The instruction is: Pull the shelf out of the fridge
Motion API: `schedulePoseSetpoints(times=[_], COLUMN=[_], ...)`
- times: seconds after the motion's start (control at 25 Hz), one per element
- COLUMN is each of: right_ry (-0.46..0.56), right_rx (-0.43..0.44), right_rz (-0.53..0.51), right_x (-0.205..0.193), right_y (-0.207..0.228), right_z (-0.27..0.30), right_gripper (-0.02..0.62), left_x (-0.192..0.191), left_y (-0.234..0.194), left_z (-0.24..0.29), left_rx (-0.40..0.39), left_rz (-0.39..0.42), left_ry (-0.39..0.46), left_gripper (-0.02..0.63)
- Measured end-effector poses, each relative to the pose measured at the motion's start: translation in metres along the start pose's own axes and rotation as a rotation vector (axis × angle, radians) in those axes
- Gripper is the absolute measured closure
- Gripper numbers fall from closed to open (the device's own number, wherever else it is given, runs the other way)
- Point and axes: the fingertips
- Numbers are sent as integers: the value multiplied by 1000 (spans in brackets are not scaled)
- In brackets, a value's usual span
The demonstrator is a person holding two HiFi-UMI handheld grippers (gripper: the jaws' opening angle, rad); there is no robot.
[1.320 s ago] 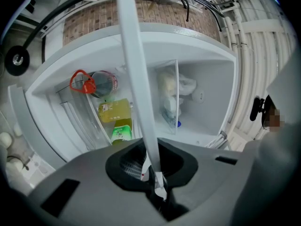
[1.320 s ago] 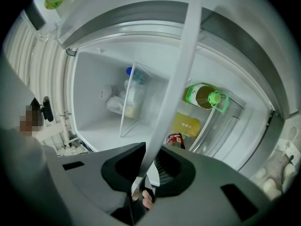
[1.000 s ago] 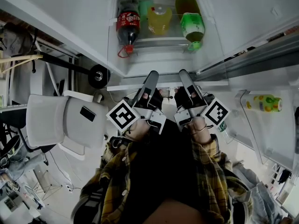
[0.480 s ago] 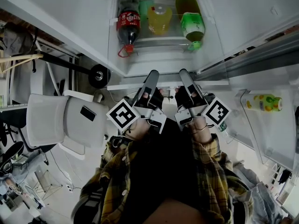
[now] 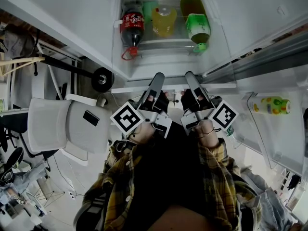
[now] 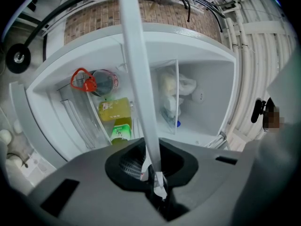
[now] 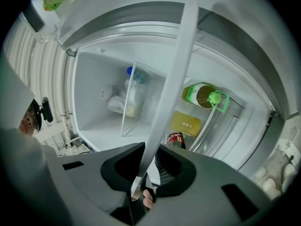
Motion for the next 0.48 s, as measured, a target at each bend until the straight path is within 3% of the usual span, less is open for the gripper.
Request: schedulePoseSetpoints(times=[0.48], right_ry=[7], right_rx=[2], right_rz=[3], right_x=[3], right_y=[-1], right_z=[1], right_gripper=[523], left_x=[4], left_y=[1], left_z=[5], left_rx=[-5], left_rz=[18], left_ry=[-11], left_gripper=[561])
Point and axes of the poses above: the fingertips, and each gripper's own axes: z forward along the fingers, y to its right, x out of its top, and after that the axes turned 11 degrees about -x, right-handed
